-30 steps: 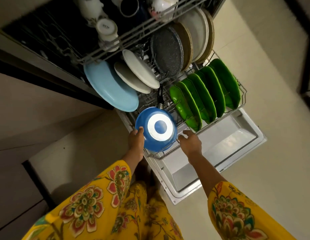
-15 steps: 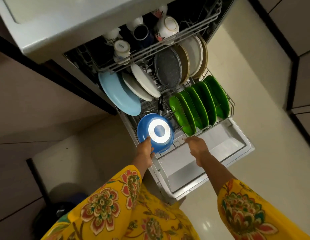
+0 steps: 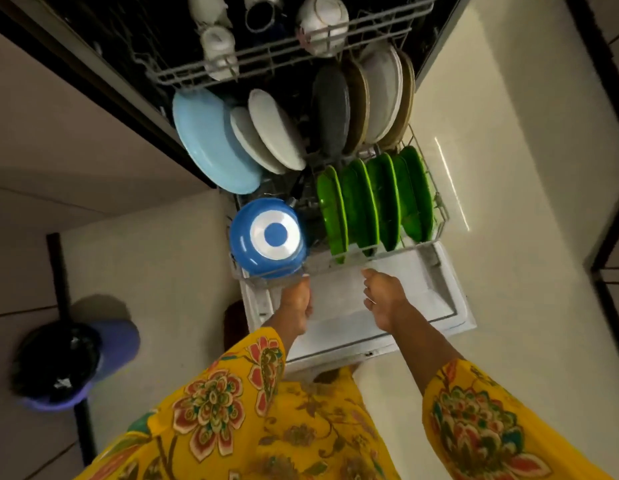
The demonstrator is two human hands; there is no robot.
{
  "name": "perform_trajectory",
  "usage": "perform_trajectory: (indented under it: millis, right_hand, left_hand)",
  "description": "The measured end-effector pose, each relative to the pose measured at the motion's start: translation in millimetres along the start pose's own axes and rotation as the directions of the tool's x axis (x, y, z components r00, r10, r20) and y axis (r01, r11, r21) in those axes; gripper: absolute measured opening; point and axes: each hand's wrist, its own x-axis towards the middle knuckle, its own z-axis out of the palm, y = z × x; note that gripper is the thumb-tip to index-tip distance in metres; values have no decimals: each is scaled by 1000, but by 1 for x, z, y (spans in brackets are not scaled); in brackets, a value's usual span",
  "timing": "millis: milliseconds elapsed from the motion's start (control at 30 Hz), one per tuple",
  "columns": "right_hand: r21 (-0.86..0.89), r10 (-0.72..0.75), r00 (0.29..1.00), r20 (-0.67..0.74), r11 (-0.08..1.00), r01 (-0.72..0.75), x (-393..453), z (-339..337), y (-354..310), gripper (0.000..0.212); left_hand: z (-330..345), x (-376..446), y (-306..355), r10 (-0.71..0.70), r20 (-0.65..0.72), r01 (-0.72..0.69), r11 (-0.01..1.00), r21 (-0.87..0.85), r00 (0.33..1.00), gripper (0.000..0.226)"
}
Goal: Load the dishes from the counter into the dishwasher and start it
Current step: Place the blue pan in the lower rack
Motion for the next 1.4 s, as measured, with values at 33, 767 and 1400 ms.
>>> perform_trajectory:
  millis: [33, 767, 1400]
  right_hand:
    - [11, 5, 1000, 14, 1000, -5, 5, -11, 0, 26]
    - [196, 42, 992, 119, 979, -65, 108, 8, -23, 18]
    - [294, -111, 979, 172, 954, 56, 142, 41, -69, 37]
  left_hand:
    - [11, 0, -8, -14, 4, 14, 998, -62, 1000, 38]
    - [89, 67, -9, -95, -18, 64, 787, -614, 995, 19]
    - [105, 102, 50, 11, -32, -31, 650, -759, 999, 8]
